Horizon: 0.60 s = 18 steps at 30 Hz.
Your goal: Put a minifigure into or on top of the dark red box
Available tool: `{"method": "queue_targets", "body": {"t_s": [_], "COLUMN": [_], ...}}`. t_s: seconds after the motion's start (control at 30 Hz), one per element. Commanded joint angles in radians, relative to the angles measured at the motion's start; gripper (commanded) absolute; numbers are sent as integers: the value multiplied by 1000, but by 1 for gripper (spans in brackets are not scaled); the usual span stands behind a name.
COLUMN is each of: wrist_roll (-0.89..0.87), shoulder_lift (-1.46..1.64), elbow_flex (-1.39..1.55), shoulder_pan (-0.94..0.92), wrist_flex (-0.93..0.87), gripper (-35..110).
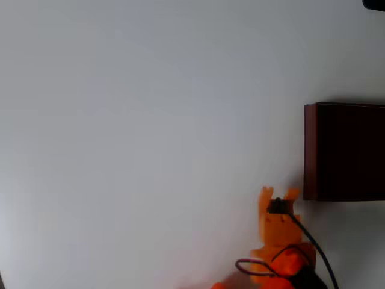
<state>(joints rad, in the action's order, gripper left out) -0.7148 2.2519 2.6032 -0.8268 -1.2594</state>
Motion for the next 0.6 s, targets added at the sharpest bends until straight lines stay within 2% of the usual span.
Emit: {"method": "queue_targets", "body": {"t_s": [0.0, 0.2, 0.57], "wrist_roll": [-38, -110, -64], "shoulder_lift": [23, 20, -35], "elbow_flex": [15, -14, -9], "shoulder_pan": [-37, -21, -80], "wrist_flex": [-26, -48, -17], "gripper": [20, 20, 20]}}
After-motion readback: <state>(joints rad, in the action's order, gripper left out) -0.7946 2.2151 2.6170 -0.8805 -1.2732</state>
